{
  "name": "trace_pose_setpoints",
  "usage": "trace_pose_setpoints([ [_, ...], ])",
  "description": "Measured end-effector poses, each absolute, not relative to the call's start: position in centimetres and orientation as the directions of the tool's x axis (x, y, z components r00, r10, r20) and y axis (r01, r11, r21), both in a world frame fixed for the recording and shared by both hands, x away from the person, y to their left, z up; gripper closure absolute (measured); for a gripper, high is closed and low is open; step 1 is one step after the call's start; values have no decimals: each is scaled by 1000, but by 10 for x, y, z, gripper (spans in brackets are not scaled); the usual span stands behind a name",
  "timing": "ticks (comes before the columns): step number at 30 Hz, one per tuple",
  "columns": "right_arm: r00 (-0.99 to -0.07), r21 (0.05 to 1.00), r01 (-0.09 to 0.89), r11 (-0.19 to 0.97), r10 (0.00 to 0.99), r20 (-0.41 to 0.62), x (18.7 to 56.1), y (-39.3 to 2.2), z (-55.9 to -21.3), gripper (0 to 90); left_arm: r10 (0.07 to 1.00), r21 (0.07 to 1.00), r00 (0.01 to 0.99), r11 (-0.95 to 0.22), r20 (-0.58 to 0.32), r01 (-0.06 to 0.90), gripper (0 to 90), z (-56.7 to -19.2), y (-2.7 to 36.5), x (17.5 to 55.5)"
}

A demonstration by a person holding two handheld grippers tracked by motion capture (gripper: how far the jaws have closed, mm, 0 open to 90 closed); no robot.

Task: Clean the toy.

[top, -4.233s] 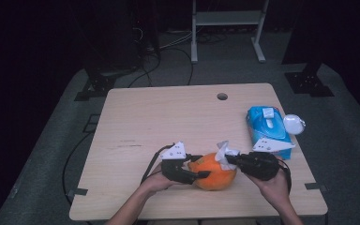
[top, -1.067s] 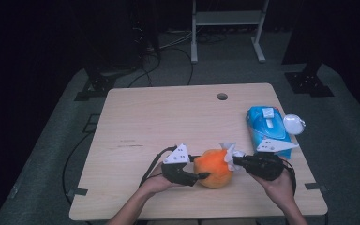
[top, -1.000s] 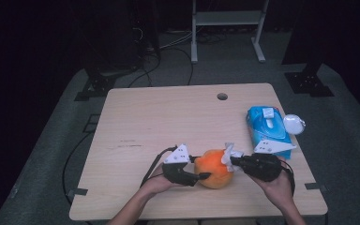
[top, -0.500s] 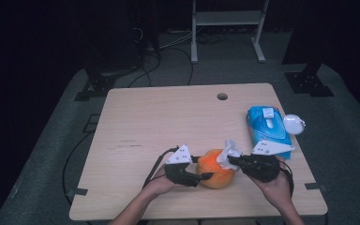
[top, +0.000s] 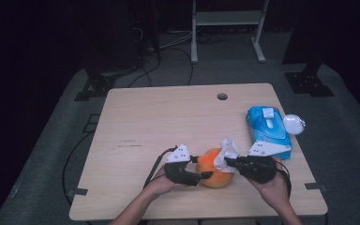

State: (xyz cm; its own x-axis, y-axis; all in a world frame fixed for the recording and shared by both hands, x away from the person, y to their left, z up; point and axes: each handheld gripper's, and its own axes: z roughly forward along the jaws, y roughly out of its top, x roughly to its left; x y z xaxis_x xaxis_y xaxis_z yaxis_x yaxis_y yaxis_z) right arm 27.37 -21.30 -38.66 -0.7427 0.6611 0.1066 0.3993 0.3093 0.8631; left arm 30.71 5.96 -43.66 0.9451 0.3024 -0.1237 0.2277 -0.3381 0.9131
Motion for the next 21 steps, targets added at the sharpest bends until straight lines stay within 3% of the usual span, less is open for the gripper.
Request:
trace_pose_setpoints([
  [4, -695, 856, 439, 274, 708, 129, 281, -229, -390, 845, 275, 913, 955, -350, -113, 209, 362, -436, 57, 305],
  [8, -713, 841, 449, 300, 688, 135, 281, -229, -394, 847, 256, 919, 962, -346, -99, 187, 263, -435, 58, 305],
  [12, -718, 843, 436, 315, 686, 115, 280, -229, -389, 846, 250, 917, 964, -358, -85, 174, 353, -434, 57, 302],
  [21, -688, 854, 458, 249, 708, 162, 282, -234, -387, 850, 220, 909, 975, -400, -27, 115, 359, -432, 47, 292],
])
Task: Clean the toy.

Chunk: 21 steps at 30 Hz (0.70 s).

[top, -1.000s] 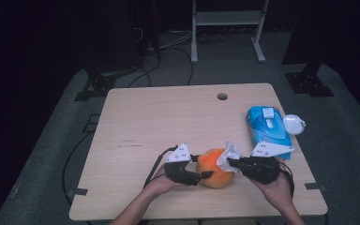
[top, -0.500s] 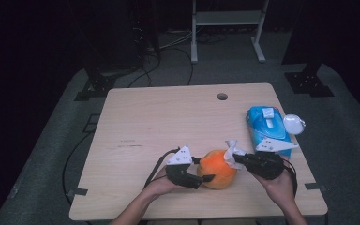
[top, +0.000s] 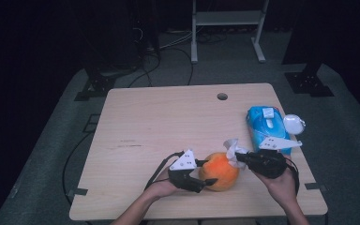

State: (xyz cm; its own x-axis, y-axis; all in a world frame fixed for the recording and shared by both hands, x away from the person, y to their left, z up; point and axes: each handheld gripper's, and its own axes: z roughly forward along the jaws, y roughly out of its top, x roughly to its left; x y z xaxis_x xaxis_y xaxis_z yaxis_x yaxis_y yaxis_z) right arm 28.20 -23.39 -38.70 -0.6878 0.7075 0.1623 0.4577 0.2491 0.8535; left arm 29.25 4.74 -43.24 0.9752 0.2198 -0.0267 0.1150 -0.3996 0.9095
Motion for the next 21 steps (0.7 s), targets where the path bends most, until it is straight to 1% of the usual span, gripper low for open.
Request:
trace_pose_setpoints([
  [3, -700, 855, 448, 259, 697, 156, 279, -228, -385, 852, 205, 904, 979, -414, -19, 104, 353, -432, 46, 291],
  [6, -738, 865, 426, 265, 655, 163, 275, -219, -379, 852, 205, 906, 979, -411, -17, 102, 352, -433, 46, 290],
  [9, -761, 864, 416, 283, 628, 160, 273, -212, -377, 852, 182, 900, 983, -431, 20, 61, 353, -433, 38, 284],
  [11, -761, 860, 413, 300, 632, 146, 273, -210, -377, 851, 183, 898, 983, -436, 32, 52, 356, -433, 37, 283],
  [14, -732, 846, 429, 317, 671, 119, 278, -217, -382, 850, 185, 903, 982, -425, 22, 60, 360, -433, 36, 284],
  [15, -725, 842, 439, 314, 678, 124, 280, -220, -383, 851, 185, 903, 983, -425, 20, 62, 360, -433, 36, 284],
  [17, -722, 839, 454, 298, 676, 151, 281, -222, -385, 851, 181, 903, 983, -425, 19, 61, 360, -433, 34, 284],
  [21, -752, 840, 444, 311, 640, 160, 275, -211, -383, 856, 179, 903, 984, -427, 22, 58, 362, -433, 34, 283],
])
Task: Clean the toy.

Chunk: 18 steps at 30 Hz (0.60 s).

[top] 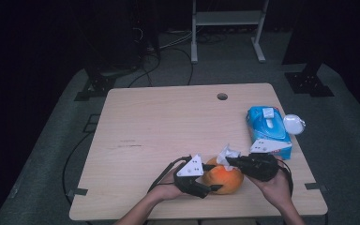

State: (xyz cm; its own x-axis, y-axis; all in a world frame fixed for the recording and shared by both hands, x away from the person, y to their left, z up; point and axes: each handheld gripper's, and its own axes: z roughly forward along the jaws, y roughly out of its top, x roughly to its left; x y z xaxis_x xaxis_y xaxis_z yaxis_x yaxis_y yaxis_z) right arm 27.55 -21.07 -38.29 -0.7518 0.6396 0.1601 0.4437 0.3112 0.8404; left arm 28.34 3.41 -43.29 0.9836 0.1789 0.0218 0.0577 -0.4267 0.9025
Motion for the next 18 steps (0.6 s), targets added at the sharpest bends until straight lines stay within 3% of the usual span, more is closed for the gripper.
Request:
trace_pose_setpoints([
  [6, -797, 846, 418, 331, 581, 166, 268, -194, -379, 854, 183, 904, 983, -422, 16, 64, 366, -433, 35, 283],
  [13, -720, 833, 454, 316, 681, 134, 281, -222, -384, 853, 174, 906, 984, -420, 23, 53, 374, -433, 33, 282],
  [18, -724, 828, 468, 310, 671, 158, 280, -222, -385, 856, 164, 901, 986, -431, 37, 38, 374, -432, 28, 279],
])
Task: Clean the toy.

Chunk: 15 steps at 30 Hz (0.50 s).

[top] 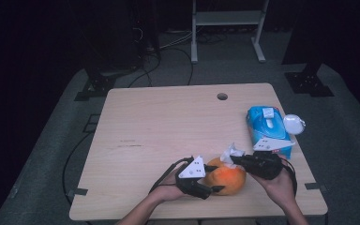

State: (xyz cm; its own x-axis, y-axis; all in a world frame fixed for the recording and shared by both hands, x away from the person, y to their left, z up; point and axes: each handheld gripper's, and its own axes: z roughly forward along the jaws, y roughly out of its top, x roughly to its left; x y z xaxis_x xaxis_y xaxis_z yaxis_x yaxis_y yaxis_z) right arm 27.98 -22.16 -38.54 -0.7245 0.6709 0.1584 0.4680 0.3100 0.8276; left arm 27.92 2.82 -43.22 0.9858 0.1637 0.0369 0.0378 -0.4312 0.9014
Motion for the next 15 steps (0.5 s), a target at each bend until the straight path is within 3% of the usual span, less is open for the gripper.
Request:
trace_pose_setpoints([
  [5, -788, 842, 422, 335, 594, 158, 271, -201, -379, 856, 186, 906, 982, -421, 30, 52, 393, -432, 32, 281],
  [15, -771, 859, 423, 290, 613, 173, 271, -214, -376, 855, 263, 923, 963, -354, -57, 151, 409, -432, 42, 296],
])
